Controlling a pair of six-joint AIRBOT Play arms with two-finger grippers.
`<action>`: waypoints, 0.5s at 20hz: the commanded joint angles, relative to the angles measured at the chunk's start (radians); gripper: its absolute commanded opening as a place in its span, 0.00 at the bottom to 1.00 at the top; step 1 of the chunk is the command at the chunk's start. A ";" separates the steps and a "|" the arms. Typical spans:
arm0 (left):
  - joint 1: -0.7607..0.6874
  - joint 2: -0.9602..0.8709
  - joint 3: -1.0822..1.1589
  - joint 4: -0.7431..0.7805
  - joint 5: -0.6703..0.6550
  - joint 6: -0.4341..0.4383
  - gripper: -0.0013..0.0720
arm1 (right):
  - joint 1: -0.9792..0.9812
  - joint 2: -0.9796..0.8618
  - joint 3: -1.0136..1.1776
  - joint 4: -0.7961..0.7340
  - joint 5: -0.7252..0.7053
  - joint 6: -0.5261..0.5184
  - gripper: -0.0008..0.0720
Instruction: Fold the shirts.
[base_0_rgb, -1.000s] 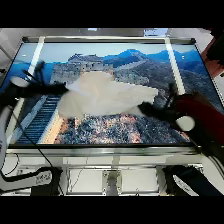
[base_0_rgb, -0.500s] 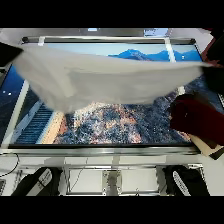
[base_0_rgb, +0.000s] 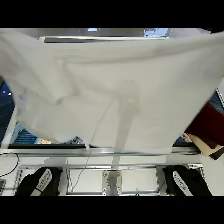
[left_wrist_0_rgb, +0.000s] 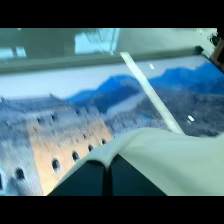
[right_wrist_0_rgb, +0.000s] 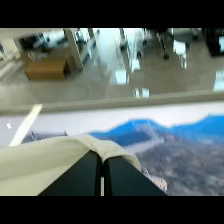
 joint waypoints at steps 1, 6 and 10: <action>-0.080 -0.213 -0.083 0.016 -0.001 0.015 0.03 | -0.001 -0.253 0.007 0.075 -0.047 -0.058 0.06; -0.230 -0.646 -0.124 0.132 0.412 0.025 0.03 | 0.016 -0.675 0.008 0.231 -0.296 -0.119 0.06; -0.262 -0.823 -0.114 0.058 0.704 -0.099 0.07 | 0.058 -0.888 0.008 0.296 -0.554 -0.119 0.07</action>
